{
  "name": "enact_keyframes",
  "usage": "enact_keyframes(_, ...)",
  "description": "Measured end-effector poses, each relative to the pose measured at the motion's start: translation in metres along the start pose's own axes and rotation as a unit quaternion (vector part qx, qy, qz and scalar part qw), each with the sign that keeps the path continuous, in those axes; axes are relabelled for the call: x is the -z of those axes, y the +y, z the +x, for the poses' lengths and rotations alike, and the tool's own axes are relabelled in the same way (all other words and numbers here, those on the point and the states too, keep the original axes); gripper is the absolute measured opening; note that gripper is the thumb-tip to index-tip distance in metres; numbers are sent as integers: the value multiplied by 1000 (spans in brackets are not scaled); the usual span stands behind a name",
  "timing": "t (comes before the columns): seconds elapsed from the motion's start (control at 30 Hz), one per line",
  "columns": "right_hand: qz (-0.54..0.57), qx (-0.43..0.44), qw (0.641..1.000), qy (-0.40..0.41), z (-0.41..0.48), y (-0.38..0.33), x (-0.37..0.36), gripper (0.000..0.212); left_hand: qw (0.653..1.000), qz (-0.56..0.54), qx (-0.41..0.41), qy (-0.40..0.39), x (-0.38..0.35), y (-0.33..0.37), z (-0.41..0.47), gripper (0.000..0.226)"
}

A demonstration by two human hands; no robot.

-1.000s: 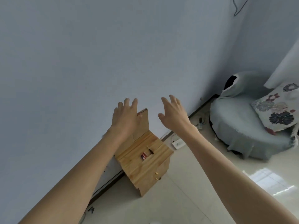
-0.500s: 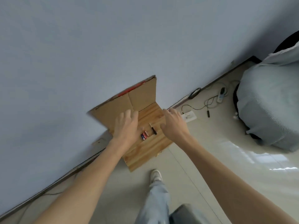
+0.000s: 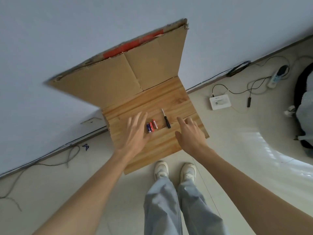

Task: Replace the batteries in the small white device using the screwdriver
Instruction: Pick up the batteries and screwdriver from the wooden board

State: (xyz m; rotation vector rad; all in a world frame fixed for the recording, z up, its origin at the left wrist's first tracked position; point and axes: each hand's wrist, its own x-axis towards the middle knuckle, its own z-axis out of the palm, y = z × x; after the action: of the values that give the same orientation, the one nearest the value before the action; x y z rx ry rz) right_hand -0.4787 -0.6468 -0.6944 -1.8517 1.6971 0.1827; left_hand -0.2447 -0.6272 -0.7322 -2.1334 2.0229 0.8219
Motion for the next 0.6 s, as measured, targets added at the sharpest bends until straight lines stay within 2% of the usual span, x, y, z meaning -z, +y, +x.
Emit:
enact_keyframes(0.2, -14, 40, 999, 2, 42, 21, -56, 62, 988, 112, -67, 76, -70, -31, 28, 97)
enact_keyframes(0.33, -14, 52, 999, 7, 59, 25, -73, 59, 974, 143, -125, 122, -89, -35, 42, 89)
enact_keyframes(0.6, -40, 91, 995, 30, 82, 30, -90, 57, 957, 177, -183, 141, -110, -43, 71, 73)
